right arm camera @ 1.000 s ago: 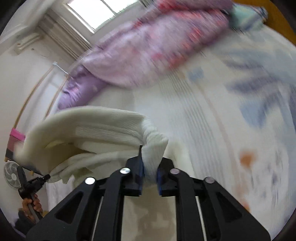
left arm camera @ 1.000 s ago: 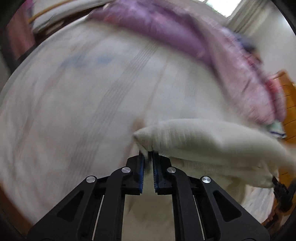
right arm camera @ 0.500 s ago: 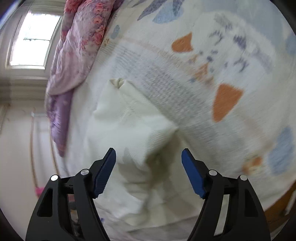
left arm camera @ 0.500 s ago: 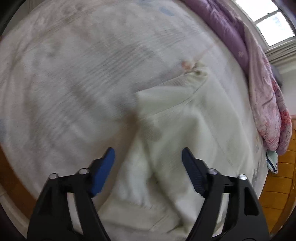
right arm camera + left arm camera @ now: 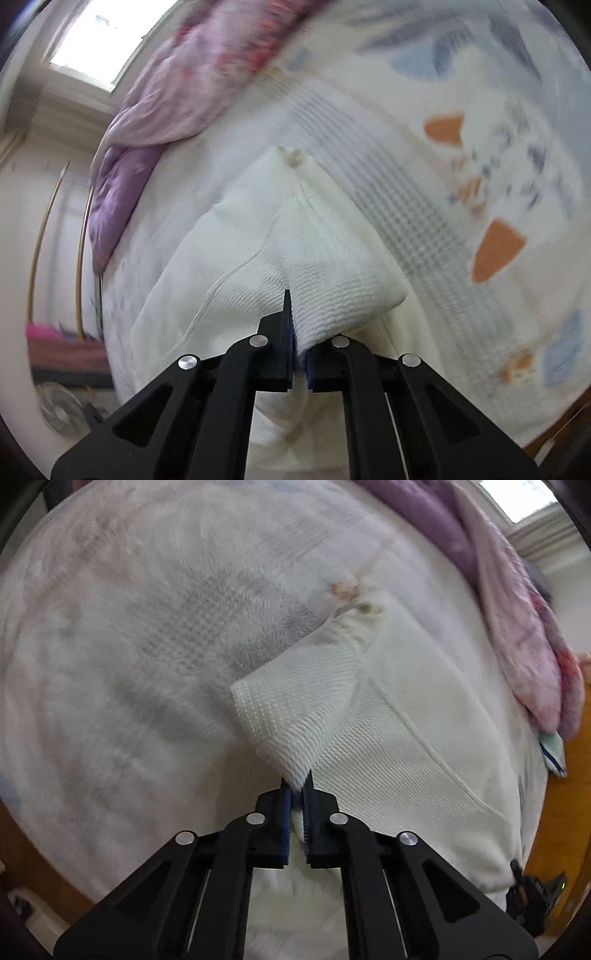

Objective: Fold large clothes

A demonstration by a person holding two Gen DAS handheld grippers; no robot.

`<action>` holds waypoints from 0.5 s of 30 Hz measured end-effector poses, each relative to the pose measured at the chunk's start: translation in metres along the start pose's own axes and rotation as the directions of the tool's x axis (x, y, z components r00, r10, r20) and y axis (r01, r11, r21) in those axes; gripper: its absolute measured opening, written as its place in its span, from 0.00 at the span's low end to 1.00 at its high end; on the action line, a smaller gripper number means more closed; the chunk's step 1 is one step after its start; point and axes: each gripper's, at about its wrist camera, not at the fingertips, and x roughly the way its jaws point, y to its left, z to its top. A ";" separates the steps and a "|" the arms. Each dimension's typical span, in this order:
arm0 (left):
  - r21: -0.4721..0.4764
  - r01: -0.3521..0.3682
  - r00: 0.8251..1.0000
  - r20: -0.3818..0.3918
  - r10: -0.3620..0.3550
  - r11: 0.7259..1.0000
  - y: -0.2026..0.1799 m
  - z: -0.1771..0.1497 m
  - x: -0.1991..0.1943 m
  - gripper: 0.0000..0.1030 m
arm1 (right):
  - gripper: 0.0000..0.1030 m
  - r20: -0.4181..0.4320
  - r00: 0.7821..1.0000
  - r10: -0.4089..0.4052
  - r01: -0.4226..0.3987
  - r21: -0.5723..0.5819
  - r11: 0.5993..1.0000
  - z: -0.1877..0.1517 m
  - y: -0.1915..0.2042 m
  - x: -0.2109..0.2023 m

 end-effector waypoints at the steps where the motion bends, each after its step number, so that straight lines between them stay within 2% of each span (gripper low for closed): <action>1: 0.007 0.007 1.000 -0.002 -0.007 1.000 0.003 -0.005 -0.009 0.03 | 0.04 0.007 1.000 -0.014 0.014 -0.025 1.000 -0.003 0.003 -0.009; 3: 0.030 -0.004 1.000 -0.018 0.005 1.000 0.007 -0.015 -0.015 0.03 | 0.04 0.001 0.999 -0.045 0.045 -0.063 0.997 -0.010 0.003 -0.018; 5: 0.032 -0.025 0.999 -0.045 0.026 0.999 0.015 -0.026 -0.005 0.04 | 0.05 -0.004 0.995 -0.096 0.096 -0.075 0.993 -0.024 -0.011 -0.017; 7: 0.010 -0.046 0.997 -0.068 0.047 0.999 0.027 -0.038 0.010 0.08 | 0.12 -0.039 0.994 -0.105 0.104 -0.034 0.994 -0.033 -0.033 -0.004; 8: -0.007 -0.055 0.995 -0.086 0.054 0.998 0.032 -0.043 0.021 0.09 | 0.22 -0.044 0.988 -0.145 0.145 -0.018 0.989 -0.035 -0.044 0.007; 10: -0.012 -0.059 0.992 -0.114 0.058 0.998 0.037 -0.048 0.036 0.15 | 0.33 -0.089 0.965 -0.248 0.249 0.009 0.968 -0.038 -0.060 0.025; 11: -0.015 -0.069 0.991 -0.112 0.067 0.998 0.038 -0.049 0.038 0.25 | 0.43 -0.105 0.954 -0.283 0.287 0.032 0.957 -0.039 -0.064 0.027; 12: -0.023 -0.070 0.992 -0.103 0.068 0.997 0.040 -0.049 0.036 0.32 | 0.44 -0.097 0.948 -0.303 0.309 0.049 0.950 -0.039 -0.064 0.023; 13: -0.043 -0.057 0.995 -0.084 0.053 0.997 0.043 -0.049 0.032 0.60 | 0.45 -0.075 0.935 -0.346 0.350 0.041 0.936 -0.039 -0.059 0.016; 14: -0.061 -0.040 0.997 -0.065 0.037 0.997 0.046 -0.049 0.027 0.79 | 0.46 -0.054 0.915 -0.400 0.402 0.016 0.916 -0.038 -0.052 0.010; 15: -0.070 -0.030 0.999 -0.040 0.028 0.997 0.049 -0.051 0.022 0.79 | 0.46 -0.011 0.883 -0.469 0.469 -0.021 0.883 -0.038 -0.040 0.002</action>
